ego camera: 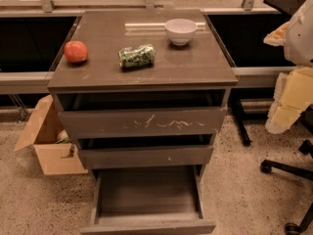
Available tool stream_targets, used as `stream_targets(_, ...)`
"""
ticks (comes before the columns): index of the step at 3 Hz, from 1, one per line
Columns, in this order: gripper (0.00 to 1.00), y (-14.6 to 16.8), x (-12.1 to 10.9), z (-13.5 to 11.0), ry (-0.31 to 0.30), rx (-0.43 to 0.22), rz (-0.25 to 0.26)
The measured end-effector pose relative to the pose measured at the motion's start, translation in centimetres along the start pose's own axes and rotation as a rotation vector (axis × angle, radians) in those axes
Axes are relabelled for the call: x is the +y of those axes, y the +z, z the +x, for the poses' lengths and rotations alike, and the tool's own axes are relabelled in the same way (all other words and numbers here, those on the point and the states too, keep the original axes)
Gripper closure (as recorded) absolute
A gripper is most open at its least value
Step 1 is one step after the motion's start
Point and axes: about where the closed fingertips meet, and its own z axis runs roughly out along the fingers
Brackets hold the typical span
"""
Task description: Place green can into bottom drawer
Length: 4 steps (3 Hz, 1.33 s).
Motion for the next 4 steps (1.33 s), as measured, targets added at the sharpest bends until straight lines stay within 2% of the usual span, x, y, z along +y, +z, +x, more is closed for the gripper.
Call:
stream_targets(1,0.0,0.0,0.0,0.0,0.0,0.0,0.0)
stream_targets(2,0.0,1.3,-2.8,-1.5,-0.046,-0.056,0.007)
stream_targets(3,0.0,3.5,-5.5,-4.1,-0.107,-0.12,0.006)
stream_targets(4,0.0,3.5,-5.5,-4.1,-0.107,-0.12,0.006)
